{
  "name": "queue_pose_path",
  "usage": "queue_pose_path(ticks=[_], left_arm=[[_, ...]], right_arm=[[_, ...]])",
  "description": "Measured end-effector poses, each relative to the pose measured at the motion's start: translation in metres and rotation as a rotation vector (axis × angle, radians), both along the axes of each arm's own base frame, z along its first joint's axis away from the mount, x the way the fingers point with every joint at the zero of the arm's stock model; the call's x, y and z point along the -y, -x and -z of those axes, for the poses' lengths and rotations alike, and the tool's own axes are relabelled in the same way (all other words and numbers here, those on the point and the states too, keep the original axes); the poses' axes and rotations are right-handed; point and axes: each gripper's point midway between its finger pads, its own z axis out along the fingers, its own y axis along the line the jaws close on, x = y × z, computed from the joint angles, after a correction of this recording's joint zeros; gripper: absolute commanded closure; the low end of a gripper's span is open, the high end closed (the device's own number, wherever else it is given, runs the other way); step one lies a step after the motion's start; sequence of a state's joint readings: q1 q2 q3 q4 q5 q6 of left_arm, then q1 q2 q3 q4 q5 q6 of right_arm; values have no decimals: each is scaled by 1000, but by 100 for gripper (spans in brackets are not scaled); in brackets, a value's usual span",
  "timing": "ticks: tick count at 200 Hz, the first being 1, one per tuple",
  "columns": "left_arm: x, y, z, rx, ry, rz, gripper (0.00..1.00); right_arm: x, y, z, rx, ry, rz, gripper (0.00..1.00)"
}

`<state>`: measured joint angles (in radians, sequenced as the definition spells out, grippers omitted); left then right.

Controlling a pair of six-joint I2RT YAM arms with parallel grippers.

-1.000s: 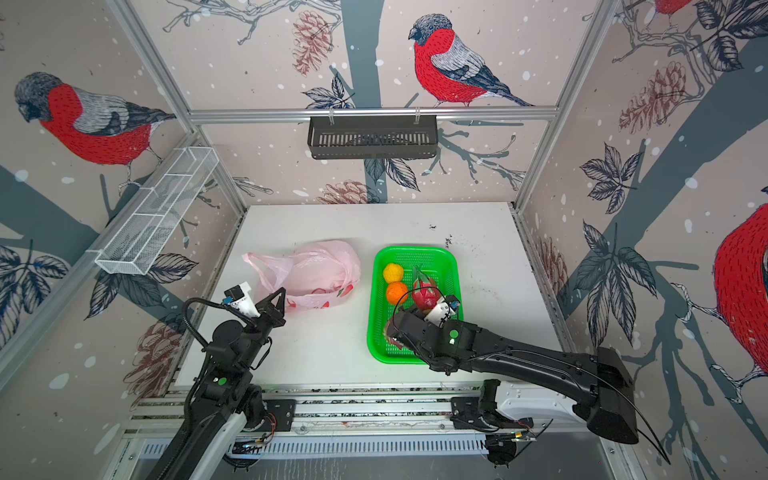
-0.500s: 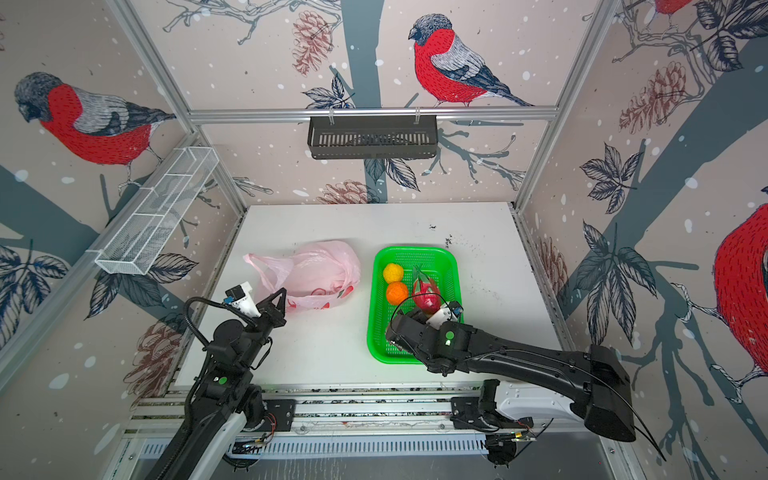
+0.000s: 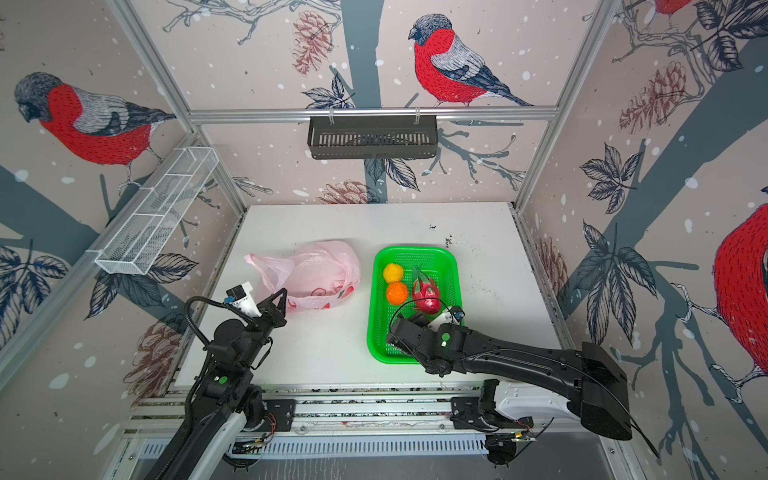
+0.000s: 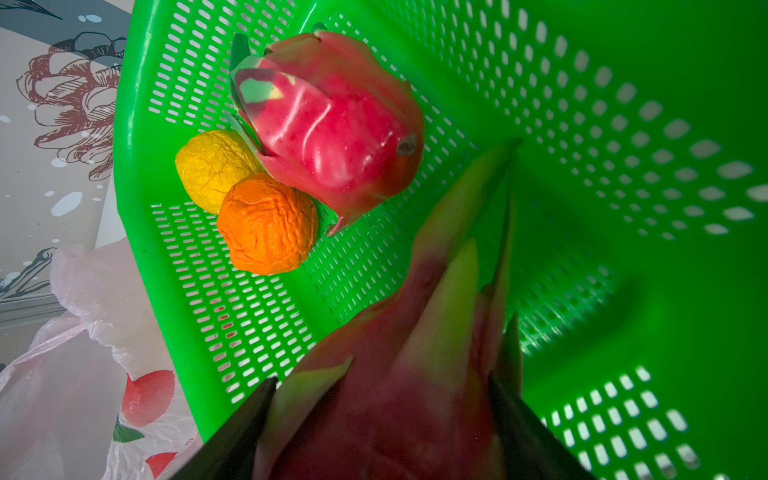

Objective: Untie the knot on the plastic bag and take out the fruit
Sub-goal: 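Lower the dragon fruit into the basket beside the other dragon fruit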

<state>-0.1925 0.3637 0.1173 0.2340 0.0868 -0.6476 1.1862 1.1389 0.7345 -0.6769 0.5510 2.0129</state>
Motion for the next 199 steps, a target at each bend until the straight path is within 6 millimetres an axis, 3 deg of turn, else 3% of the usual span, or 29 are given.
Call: queue_pose_path(ticks=[113,199], left_arm=[[0,0,-1,3,0,-1,100],[0,1,-1,4,0,-1,100]], right_arm=[[-3,-25,13,0,16,6,58],[-7,-30,22,-32,24,-24,52]])
